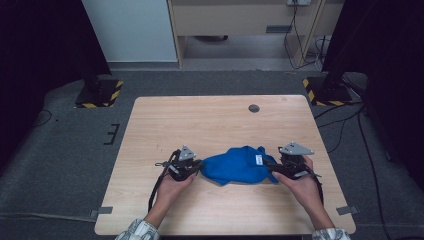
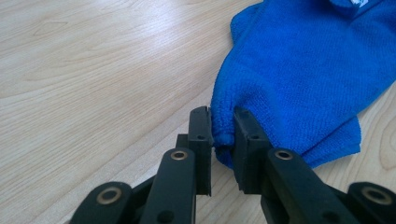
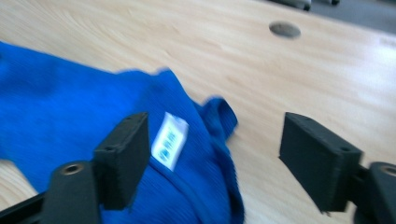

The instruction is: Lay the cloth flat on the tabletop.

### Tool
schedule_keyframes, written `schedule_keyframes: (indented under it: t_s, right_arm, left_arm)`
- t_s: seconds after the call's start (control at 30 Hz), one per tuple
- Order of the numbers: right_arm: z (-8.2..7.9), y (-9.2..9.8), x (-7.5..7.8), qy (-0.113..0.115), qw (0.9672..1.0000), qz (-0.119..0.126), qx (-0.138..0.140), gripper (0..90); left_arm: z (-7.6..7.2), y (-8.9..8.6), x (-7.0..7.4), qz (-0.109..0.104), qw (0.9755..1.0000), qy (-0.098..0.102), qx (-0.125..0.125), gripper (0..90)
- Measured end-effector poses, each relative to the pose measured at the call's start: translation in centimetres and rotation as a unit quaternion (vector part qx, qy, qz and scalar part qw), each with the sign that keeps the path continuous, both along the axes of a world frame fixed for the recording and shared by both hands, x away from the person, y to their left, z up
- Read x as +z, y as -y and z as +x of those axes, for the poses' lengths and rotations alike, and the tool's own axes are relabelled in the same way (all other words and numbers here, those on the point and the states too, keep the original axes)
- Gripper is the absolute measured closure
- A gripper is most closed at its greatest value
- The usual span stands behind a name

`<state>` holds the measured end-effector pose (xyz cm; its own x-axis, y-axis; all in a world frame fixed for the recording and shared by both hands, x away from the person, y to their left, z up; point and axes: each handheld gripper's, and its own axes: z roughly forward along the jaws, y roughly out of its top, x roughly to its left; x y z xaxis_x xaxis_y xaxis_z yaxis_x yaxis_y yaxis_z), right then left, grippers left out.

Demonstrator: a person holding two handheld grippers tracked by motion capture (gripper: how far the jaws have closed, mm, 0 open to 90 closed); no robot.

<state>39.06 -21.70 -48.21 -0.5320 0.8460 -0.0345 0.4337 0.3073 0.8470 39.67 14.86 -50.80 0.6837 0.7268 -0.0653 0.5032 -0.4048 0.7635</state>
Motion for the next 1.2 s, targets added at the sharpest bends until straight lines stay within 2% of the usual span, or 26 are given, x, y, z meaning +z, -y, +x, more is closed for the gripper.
schedule_keyframes:
  t_s: [0.1,0.13,0.17,0.2,0.23,0.27,0.3,0.33,0.47,0.53,0.57,0.67,0.77,0.87,0.93,1.2]
  right_arm:
    - [-0.3,-1.4,0.2,0.007,0.9997,0.000,0.025,22.4]
    - [-0.3,-1.4,0.2,0.007,0.9997,0.000,0.025,22.4]
    - [-0.4,-1.9,0.2,0.007,0.9993,-0.003,0.035,25.0]
    - [-0.6,-2.9,-0.1,0.008,0.9985,-0.014,0.051,34.3]
    - [-0.6,-3.3,-0.3,0.007,0.9980,-0.019,0.059,38.4]
    - [-0.6,-3.3,-0.3,0.007,0.9980,-0.019,0.059,38.4]
    - [-0.5,-4.1,-1.0,0.008,0.9971,-0.035,0.067,46.0]
    - [-0.4,-4.3,-1.2,0.008,0.9969,-0.041,0.067,46.6]
    - [0.1,-5.2,-2.3,0.005,0.9954,-0.064,0.071,43.9]
    - [0.2,-5.3,-2.5,0.002,0.9952,-0.066,0.073,42.9]
    - [0.6,-5.6,-3.1,-0.006,0.9944,-0.079,0.069,38.4]
    - [1.3,-5.5,-3.8,-0.017,0.9942,-0.089,0.058,34.4]
    - [2.1,-5.2,-4.2,-0.031,0.9952,-0.081,0.045,33.8]
    - [2.7,-4.8,-4.4,-0.040,0.9963,-0.065,0.038,38.4]
    - [3.0,-4.6,-4.6,-0.049,0.9965,-0.059,0.033,44.7]
    - [2.9,-3.4,-3.8,-0.046,0.9984,-0.023,0.025,78.7]
  left_arm:
    - [0.0,0.0,0.0,-0.001,1.0000,0.000,0.001,77.5]
    - [0.0,0.0,0.0,-0.001,1.0000,0.000,0.001,77.4]
    - [0.0,0.0,0.0,-0.002,1.0000,0.000,0.002,77.4]
    - [0.0,-0.1,0.1,-0.003,1.0000,0.001,0.003,77.4]
    - [0.0,-0.1,0.1,-0.005,1.0000,0.001,0.004,77.4]
    - [0.0,-0.1,0.1,-0.005,1.0000,0.001,0.004,77.5]
    - [0.0,-0.2,0.2,-0.006,1.0000,0.003,0.006,77.5]
    - [0.0,-0.2,0.2,-0.007,0.9999,0.003,0.006,77.6]
    - [0.0,-0.1,0.1,-0.008,0.9999,0.003,0.006,77.8]
    - [0.0,-0.1,0.1,-0.009,0.9999,0.003,0.005,77.9]
    - [0.0,0.0,0.1,-0.009,0.9999,0.003,0.004,78.1]
    - [-0.1,0.0,0.1,-0.011,0.9999,0.002,0.004,78.0]
    - [-0.1,0.1,0.1,-0.013,0.9999,0.002,0.003,77.8]
    - [-0.1,0.1,0.1,-0.013,0.9999,0.000,0.001,77.6]
    - [-0.1,0.1,0.0,-0.012,0.9999,0.000,0.001,77.7]
    - [0.0,0.0,-0.1,-0.009,1.0000,-0.002,0.003,77.5]
